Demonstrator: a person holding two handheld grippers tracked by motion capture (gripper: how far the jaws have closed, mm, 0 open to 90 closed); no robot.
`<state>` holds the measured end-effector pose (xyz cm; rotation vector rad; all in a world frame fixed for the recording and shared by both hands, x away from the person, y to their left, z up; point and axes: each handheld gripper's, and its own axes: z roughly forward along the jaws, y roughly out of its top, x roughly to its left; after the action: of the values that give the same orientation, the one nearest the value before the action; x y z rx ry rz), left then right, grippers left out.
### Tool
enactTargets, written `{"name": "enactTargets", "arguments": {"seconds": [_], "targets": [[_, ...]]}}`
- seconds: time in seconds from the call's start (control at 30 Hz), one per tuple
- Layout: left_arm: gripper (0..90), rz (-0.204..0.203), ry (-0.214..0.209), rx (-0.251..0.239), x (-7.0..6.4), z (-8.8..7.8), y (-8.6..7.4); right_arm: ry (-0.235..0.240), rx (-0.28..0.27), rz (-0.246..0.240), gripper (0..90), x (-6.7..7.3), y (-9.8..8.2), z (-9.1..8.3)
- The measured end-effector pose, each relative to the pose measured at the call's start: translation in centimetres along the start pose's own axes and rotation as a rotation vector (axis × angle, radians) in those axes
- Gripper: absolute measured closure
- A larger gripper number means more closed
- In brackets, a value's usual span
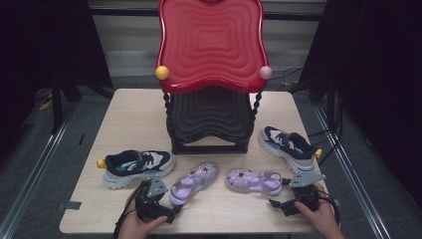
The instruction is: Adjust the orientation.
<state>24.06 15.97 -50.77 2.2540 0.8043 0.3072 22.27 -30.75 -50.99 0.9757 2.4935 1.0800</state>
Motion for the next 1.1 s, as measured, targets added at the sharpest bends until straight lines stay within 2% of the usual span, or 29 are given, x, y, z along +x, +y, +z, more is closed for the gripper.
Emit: {"name": "enactTargets", "arguments": {"seconds": [0.77,1.1], "targets": [[0.5,-0.011,0.006,0.001,-0.2,0.1,0.1,0.003,0.001,-0.004,12.3,-0.1,0.0,0.0],[0.3,-0.002,-0.007,-0.001,-1.3,1.1,1.1,0.004,0.001,-0.004,12.3,-0.1,0.0,0.0]]}}
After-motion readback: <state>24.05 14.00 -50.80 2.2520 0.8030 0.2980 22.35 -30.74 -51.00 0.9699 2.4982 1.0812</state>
